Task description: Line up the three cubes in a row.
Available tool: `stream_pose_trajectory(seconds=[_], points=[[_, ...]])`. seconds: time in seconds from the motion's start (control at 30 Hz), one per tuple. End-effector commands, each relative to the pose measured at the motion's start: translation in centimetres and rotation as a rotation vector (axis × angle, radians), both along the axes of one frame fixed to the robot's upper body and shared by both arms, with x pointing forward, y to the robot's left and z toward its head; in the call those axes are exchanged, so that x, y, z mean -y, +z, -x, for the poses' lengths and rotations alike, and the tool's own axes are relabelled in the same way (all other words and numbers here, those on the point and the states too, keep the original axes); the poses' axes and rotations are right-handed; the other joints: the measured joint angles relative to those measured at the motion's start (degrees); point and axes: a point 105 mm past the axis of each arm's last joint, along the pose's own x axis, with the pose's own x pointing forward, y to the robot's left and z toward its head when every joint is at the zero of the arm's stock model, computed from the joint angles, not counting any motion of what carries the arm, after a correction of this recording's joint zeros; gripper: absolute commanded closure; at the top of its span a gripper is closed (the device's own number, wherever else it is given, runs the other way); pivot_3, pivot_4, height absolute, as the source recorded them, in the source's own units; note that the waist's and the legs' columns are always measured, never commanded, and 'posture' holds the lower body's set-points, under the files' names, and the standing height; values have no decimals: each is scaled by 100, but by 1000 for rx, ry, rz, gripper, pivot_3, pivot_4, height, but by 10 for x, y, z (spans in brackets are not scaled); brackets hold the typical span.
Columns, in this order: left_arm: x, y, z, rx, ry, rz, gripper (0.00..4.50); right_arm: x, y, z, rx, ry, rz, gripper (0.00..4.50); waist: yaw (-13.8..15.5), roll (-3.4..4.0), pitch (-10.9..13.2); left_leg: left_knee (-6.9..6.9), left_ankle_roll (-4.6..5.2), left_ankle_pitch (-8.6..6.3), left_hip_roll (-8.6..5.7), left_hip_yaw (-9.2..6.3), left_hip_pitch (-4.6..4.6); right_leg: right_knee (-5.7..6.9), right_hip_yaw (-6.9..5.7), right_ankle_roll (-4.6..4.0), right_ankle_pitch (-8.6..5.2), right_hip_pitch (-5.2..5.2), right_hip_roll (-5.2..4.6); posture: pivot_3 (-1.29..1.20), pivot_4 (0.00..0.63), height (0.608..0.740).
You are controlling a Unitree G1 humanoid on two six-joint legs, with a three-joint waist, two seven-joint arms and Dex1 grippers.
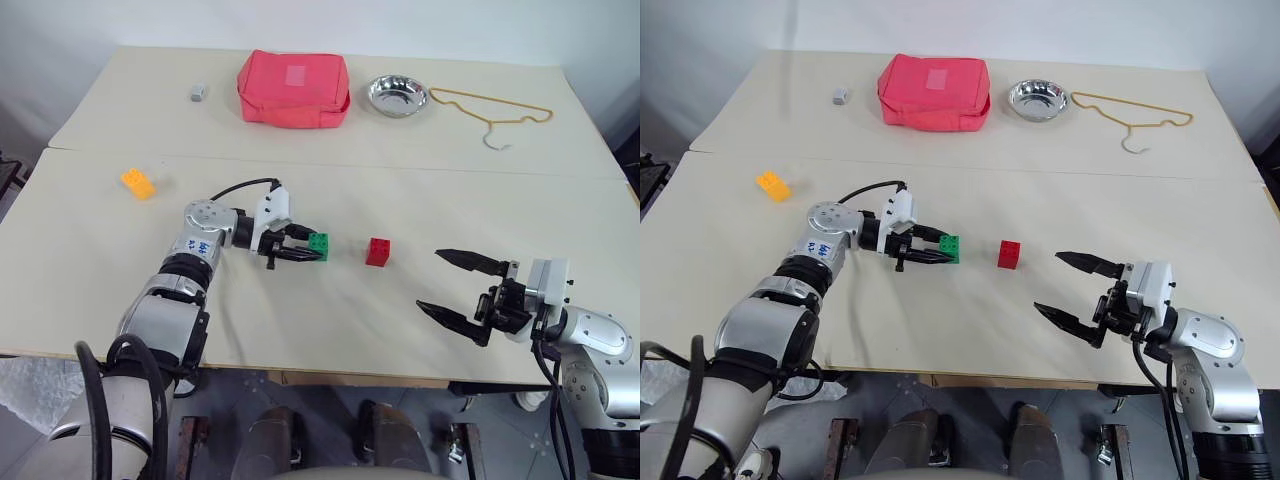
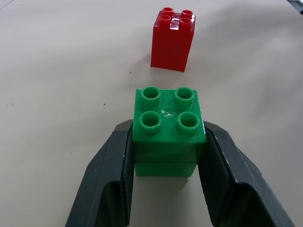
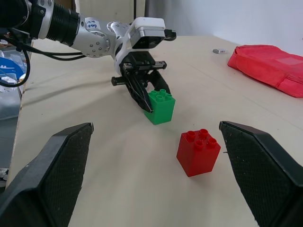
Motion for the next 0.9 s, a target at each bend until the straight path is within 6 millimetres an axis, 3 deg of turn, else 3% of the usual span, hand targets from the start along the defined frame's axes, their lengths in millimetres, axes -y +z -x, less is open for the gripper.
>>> stream_pose_trajectory(seconds=[0.03,0.17,0.27,0.4,0.47,0.5,0.6,0.77,0.9], points=[[-14,16,3,42,-20,78,1399,1,9,0,20,15,-6,0,0,0,0,0,0,0,0,1,-1,1,1,0,0,-1,0,0,150,740],[-39,34,7,110,9,187,122,-4,17,-11,26,5,-40,0,-38,0,0,0,0,0,4,4,-3,8,3,0,0,-11,-1,0,150,740],[-73,50,8,217,189,335,23,-14,29,-19,72,19,-101,0,-131,0,0,0,0,0,7,4,-6,19,-1,-1,0,-19,-4,0,150,740],[-117,67,9,341,529,529,23,-25,31,-23,85,51,-125,0,-128,-1,0,5,-1,0,6,-18,-4,61,-2,-1,0,-28,-12,0,150,740],[-192,43,39,370,935,618,23,-41,31,-27,85,108,-134,0,-183,-2,-3,8,0,0,3,-21,-5,62,1,-1,0,-26,-17,0,150,740],[-214,37,56,388,1064,628,23,-45,32,-27,86,127,-137,0,-270,-2,-4,3,0,-3,3,-14,8,66,10,-1,0,-24,-20,0,150,740],[-249,21,97,392,1343,600,23,-53,32,-25,91,168,-136,0,-285,-15,3,-15,-4,-9,9,-30,22,83,6,-1,0,-26,-19,0,150,740],[-275,12,136,407,1611,601,23,-56,36,-24,105,185,-149,0,39,-26,2,20,-2,-8,-3,-73,21,47,21,-3,-1,28,-22,0,150,740],[-263,0,144,339,1677,582,23,-55,34,-25,97,180,-150,0,42,-26,-1,20,-6,-13,-10,-84,32,-9,47,-5,5,67,-25,0,150,740]])
